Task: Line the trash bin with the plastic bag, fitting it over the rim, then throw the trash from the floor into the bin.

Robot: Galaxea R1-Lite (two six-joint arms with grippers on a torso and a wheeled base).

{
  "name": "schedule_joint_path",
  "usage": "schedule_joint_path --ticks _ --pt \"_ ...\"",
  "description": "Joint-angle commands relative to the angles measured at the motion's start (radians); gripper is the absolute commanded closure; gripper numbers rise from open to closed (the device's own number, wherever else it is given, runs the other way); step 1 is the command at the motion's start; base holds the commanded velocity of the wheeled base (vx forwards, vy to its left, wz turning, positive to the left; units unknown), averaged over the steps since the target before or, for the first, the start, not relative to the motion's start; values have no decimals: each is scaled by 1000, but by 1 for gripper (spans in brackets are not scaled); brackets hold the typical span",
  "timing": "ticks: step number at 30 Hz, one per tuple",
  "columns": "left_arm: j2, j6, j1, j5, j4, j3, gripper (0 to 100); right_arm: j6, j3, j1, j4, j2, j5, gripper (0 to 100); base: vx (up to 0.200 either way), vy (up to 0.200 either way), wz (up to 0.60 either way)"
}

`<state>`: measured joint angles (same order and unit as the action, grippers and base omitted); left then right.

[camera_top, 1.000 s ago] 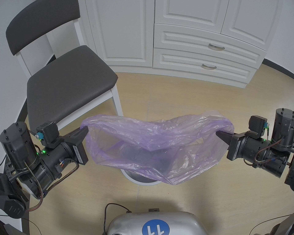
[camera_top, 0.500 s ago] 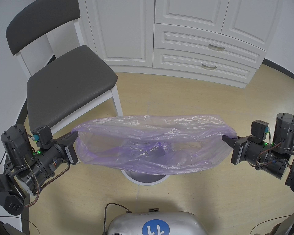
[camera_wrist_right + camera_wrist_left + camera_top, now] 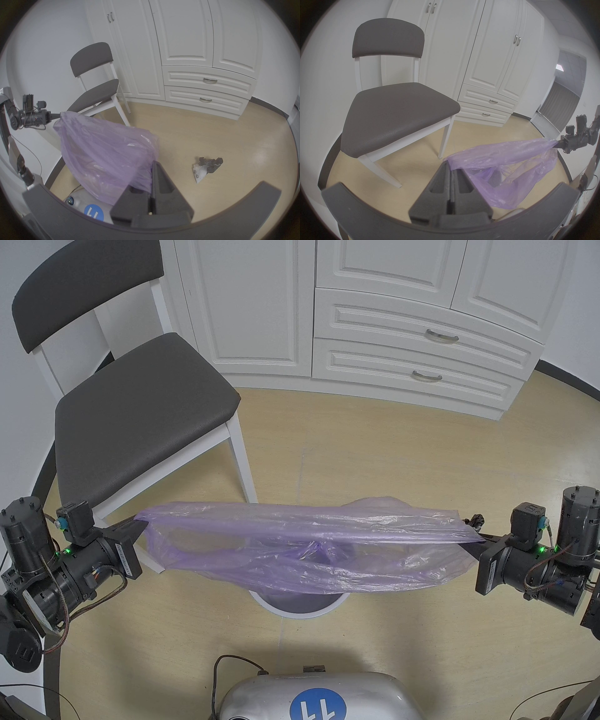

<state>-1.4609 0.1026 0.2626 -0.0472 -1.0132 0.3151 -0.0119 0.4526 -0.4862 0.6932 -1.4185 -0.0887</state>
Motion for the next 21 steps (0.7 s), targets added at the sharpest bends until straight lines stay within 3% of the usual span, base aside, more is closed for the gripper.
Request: schedule_joint_path --ticks 1,21 --pt "1 0 -39 -16 -1 -4 100 -16 -22 11 0 7 17 100 0 0 0" --pt "-4 2 -82 -60 -2 2 100 -34 -37 17 2 13 38 100 0 0 0"
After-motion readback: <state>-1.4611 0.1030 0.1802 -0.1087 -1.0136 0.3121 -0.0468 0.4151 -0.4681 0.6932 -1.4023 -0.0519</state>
